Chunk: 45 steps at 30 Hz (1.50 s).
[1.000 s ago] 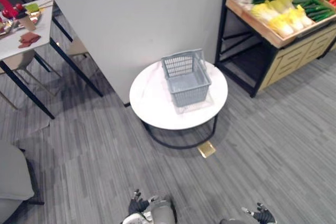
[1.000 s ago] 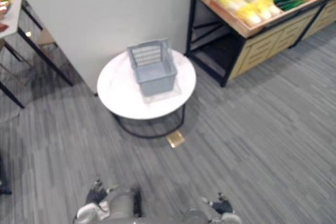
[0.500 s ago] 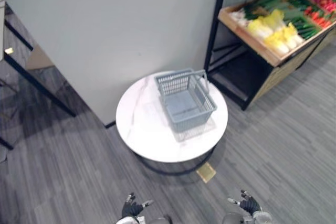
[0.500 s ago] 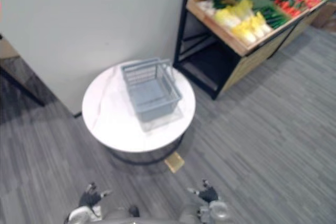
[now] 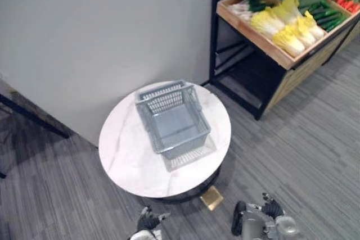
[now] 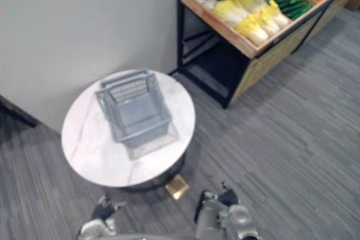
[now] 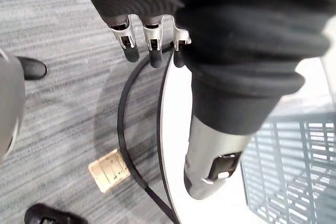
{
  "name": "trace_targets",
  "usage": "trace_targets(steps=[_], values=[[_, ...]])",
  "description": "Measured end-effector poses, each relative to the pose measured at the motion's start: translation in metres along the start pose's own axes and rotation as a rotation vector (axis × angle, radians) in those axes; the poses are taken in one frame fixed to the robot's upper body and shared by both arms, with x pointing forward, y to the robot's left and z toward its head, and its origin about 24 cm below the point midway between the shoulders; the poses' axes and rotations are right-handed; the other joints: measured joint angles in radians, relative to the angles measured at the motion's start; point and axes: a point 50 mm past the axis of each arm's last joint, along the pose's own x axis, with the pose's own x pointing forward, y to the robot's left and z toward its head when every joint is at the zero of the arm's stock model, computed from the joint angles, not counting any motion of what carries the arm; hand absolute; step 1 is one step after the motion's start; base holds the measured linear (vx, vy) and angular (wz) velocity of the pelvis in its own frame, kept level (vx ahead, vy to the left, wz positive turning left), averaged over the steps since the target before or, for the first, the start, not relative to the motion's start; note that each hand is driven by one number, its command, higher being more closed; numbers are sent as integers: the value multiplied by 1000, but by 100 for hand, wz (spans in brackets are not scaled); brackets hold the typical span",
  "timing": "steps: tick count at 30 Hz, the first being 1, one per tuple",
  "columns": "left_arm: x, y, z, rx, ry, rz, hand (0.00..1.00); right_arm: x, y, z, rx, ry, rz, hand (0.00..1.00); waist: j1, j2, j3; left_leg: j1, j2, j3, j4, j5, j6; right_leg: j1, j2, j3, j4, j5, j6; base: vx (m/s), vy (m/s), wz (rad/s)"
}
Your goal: Pick vegetable in the basket
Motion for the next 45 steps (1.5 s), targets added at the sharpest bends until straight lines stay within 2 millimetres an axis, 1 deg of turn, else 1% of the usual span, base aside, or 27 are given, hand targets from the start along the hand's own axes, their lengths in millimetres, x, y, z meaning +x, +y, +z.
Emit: trace_targets(steps=[1,2,3,4,5,6,7,8,9,10,11,12,13,14,15,17,19,21,23,25,28,30,32,36,38,42,45], values=[[0,-3,1,-8,-2,-4,0,-1,0,-2,-4,5,2,0,-4,-1,1,-55,16,-41,101,38,6,25,3,-19,-6,-15,-8,375,-355,40],[1,-6,2,-10,-4,-11,0,-2,-1,-6,-24,17,8,0,-7,-2,1,-99,28,-65,188,102,6,66,3,-46,-20,-25,-22,366,-335,47],[1,-8,4,-9,-8,-15,0,-3,-2,-8,-33,22,8,0,-8,-6,4,-113,33,-61,217,147,8,91,1,-58,-29,-28,-28,377,-323,54],[2,-10,6,1,-17,-25,0,-5,-2,-13,-39,34,10,0,-8,-16,9,-130,36,-55,255,247,3,143,-2,-72,-64,-31,-33,316,-254,41],[2,-11,8,4,-25,-29,0,-5,-2,-15,-40,39,11,0,3,-32,13,-147,45,-27,296,260,-6,180,-3,-79,-105,-30,-34,237,-178,31],[2,-11,8,5,-25,-30,0,-5,-2,-14,-41,36,11,0,4,-29,13,-155,47,-1,311,222,-13,196,-3,-80,-121,-30,-35,224,-158,12],[2,-12,7,6,-22,-33,0,-5,-5,-13,-41,33,4,0,2,-23,10,-172,40,40,315,148,-16,216,-4,-79,-148,-30,-35,225,-130,4],[2,-12,6,6,-21,-31,0,-5,-8,-14,-43,37,-4,0,2,-21,10,-183,15,75,287,96,-9,236,-4,-80,-173,-29,-34,181,-93,1],[1,-11,5,5,-19,-29,0,-5,-8,-15,-42,39,-5,0,3,-20,10,-184,3,93,258,76,-8,247,-4,-80,-183,-28,-32,132,11,-4],[1,-10,5,5,-17,-26,0,-5,-9,-15,-42,39,-8,0,2,-20,10,-186,-25,118,184,55,-7,263,-3,-85,-196,-26,-29,112,69,-7],[1,-10,5,5,-16,-26,0,-6,-10,-15,-43,39,-11,0,2,-19,10,-190,-54,130,90,53,-4,270,-4,-86,-203,-24,-25,134,99,-6],[1,-10,5,6,-17,-27,0,-6,-11,-15,-44,39,-14,0,2,-17,8,-198,-69,132,40,59,5,270,-3,-86,-208,-21,-21,117,146,-5],[1,-11,5,5,-17,-27,0,-6,-14,-15,-46,39,-20,0,2,-12,8,-206,-96,129,-56,90,27,270,-3,-85,-211,-15,-10,144,183,-7],[1,-10,3,5,-8,-25,0,-6,-18,-15,-53,38,-34,0,3,9,-2,-211,-114,125,-105,179,49,272,3,-83,-219,-7,6,216,230,0],[1,-9,2,4,-4,-20,0,-6,-20,-15,-56,39,-40,0,0,20,-10,-193,-123,126,-140,165,59,281,8,-85,-241,3,26,194,193,14],[4,-6,10,8,-28,-8,0,-6,-16,-16,-49,42,-28,0,0,-4,-1,-189,-152,111,-165,163,64,296,-4,-93,-284,26,58,119,143,22],[3,5,6,27,-15,17,0,-6,-4,-15,-30,36,-4,0,5,-33,3,-164,-185,111,-175,158,72,336,-25,-96,-322,46,75,83,137,11],[1,11,1,36,-1,31,0,-6,0,-14,-24,32,3,0,4,-37,1,-132,-201,113,-177,152,81,365,-38,-93,-330,47,77,55,91,-2],[0,11,0,39,0,32,0,-6,0,-15,-24,30,1,0,4,-31,-3,-124,-206,109,-183,149,86,368,-42,-95,-326,47,78,22,61,-1],[0,9,1,52,-2,20,0,-6,-1,-14,-25,27,-2,0,4,-22,-8,-124,-210,108,-197,126,116,330,-58,-91,-260,21,91,-14,78,-6],[0,4,0,79,-4,-4,0,-6,0,-13,-36,21,1,0,1,-49,-3,-121,-227,114,-205,121,124,260,-96,-58,-127,-12,95,-60,53,-10],[0,8,1,90,-5,1,0,-6,4,-10,-39,8,13,0,2,-66,-8,-124,-234,122,-209,123,126,244,-100,-20,-123,-12,95,-89,48,-19],[1,15,4,114,-14,13,0,-5,12,-5,-57,-8,41,0,2,-83,-15,-128,-236,129,-229,139,137,245,-90,-2,-179,3,103,-76,36,-16],[4,13,11,127,-41,3,0,-6,17,-5,-71,-15,59,0,1,-81,-18,-129,-240,81,-306,190,134,264,-58,-13,-236,8,107,-48,-27,34],[2,16,9,116,-37,12,0,-5,19,5,-78,-61,67,0,3,-82,-28,-153,-230,46,-312,200,130,284,-26,-13,-291,20,100,-8,-55,47],[-2,23,0,87,-11,42,0,-5,16,28,-78,-161,52,0,8,-78,-49,-165,-222,13,-312,205,129,303,-7,-35,-315,24,92,47,-46,24],[-2,24,-1,86,-7,45,0,-6,16,38,-77,-209,46,0,8,-71,-53,-164,-223,-6,-311,207,127,323,2,-55,-322,29,90,75,-29,18]])
